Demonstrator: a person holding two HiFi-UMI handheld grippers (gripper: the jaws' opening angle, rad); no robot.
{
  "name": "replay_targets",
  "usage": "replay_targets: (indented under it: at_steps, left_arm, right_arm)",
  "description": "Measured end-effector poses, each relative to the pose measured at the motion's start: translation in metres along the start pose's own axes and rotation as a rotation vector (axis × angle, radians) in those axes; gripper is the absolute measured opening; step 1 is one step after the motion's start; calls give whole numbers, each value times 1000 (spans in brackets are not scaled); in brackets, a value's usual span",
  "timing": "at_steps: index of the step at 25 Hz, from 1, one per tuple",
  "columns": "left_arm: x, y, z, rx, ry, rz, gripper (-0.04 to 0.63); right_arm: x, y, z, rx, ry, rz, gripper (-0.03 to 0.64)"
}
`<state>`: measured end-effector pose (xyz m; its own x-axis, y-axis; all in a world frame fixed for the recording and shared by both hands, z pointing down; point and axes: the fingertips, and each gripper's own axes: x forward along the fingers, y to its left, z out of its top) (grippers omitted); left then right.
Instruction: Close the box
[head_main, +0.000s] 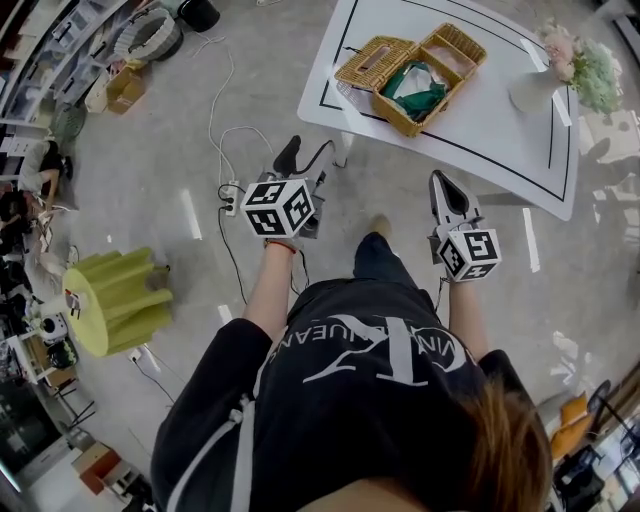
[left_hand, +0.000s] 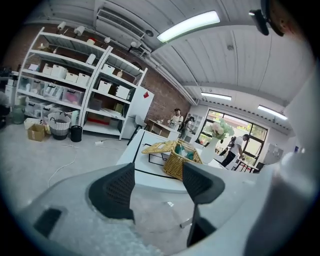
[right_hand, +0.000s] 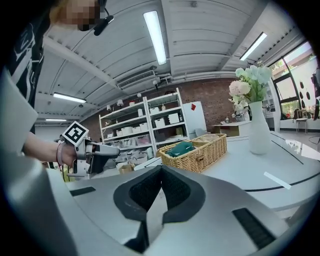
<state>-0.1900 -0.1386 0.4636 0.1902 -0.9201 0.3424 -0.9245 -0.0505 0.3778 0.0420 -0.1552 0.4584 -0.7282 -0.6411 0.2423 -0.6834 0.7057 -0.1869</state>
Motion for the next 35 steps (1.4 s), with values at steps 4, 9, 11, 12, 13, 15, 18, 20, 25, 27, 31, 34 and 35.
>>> replay_targets:
  at_steps: [4, 9, 11, 12, 13, 15, 18, 20, 25, 27, 31, 34, 35]
  left_arm:
    - [19, 7, 10, -72, -13, 13, 293]
    - [45, 13, 16, -97, -12, 33, 293]
    - [55, 15, 18, -103, -18, 45, 293]
    - [59, 16, 18, -113, -23, 49, 293]
    - [63, 16, 18, -130, -30, 49, 293]
    - [70, 16, 17, -182, -44, 40, 293]
    - [80, 15, 10, -264, -43, 19, 293]
    - [82, 16, 5, -309, -35, 9, 290]
    - [94, 22, 10, -427, -50, -23, 278]
    - [100, 23, 12, -466, -50, -44, 273]
    - [120, 23, 17, -526, -43, -95, 270]
    - [134, 23, 18, -591, -35, -131, 270]
    - [137, 23, 19, -612, -32, -143, 270]
  right_arm:
    - [19, -16, 6, 2, 10, 12, -2]
    - [39, -39, 10, 6, 23, 19, -2]
    - [46, -46, 10, 4, 27, 24, -2]
    - [48, -48, 10, 2, 30, 26, -2]
    - [50, -51, 10, 0, 34, 29, -2]
    - [54, -57, 9, -4, 41, 30, -2]
    - [59, -64, 3, 2, 54, 23, -2]
    - [59, -66, -2, 11, 68, 18, -2]
    - [66, -73, -6, 19, 95, 8, -2]
    - [68, -76, -6, 23, 103, -5, -2]
    - [76, -83, -4, 31, 111, -35, -2]
    - [86, -87, -2, 40, 113, -50, -2]
    - [89, -87, -2, 43, 114, -55, -2]
